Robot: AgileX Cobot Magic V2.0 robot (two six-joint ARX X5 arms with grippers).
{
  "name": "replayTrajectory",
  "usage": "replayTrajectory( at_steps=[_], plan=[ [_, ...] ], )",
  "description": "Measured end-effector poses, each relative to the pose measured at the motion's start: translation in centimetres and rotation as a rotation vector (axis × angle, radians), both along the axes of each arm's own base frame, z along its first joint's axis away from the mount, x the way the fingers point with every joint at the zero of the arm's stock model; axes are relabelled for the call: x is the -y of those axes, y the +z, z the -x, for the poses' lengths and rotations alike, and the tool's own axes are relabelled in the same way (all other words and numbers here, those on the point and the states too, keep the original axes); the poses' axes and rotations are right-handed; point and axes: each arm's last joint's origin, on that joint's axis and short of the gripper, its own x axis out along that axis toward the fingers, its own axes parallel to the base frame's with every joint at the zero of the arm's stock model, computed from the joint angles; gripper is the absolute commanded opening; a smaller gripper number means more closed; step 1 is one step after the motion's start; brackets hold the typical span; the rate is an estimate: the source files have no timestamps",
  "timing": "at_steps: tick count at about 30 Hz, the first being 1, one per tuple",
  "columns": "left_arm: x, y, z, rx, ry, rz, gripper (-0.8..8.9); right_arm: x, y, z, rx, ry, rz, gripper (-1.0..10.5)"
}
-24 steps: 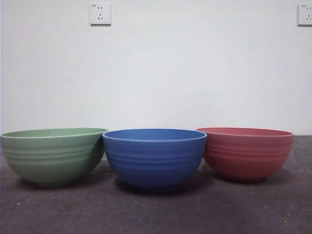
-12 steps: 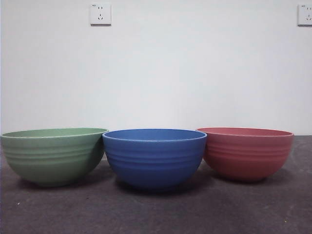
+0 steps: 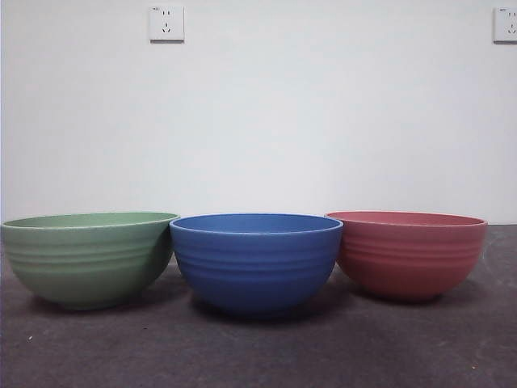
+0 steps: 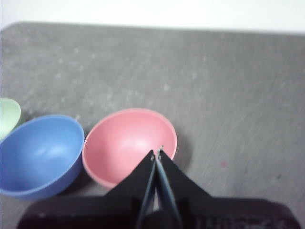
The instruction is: Pick up the green bowl on the top,put the green bowl on the left,pick up the red bowl in the middle,put the red bowl on the right
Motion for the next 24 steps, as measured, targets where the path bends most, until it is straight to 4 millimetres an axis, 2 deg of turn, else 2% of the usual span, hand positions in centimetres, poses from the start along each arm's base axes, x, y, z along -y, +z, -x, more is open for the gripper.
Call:
replayTrajectory(
  at_steps=[4,12,17,24],
  plan=[
    [0.0,0.0,0.0,0.000,0.000,0.000,-0.04,0.4,-1.2,0.0,0.125,-0.002,-0.019,-0.2],
    [0.0,0.0,0.0,0.000,0.000,0.000,-0.03,0.5,-8.6,-1.6,0.189,0.011,-0.037,-0.2],
    [0.0,0.0,0.0,0.000,0.000,0.000,-0.03,0.6,-12.0,-2.1,0.164,-0.016,-0.038,-0.2],
    [0.0,0.0,0.0,0.000,0.000,0.000,-0.03,0.8,-13.2,-2.2,0.157,-0.034,-0.042,-0.2]
  ],
)
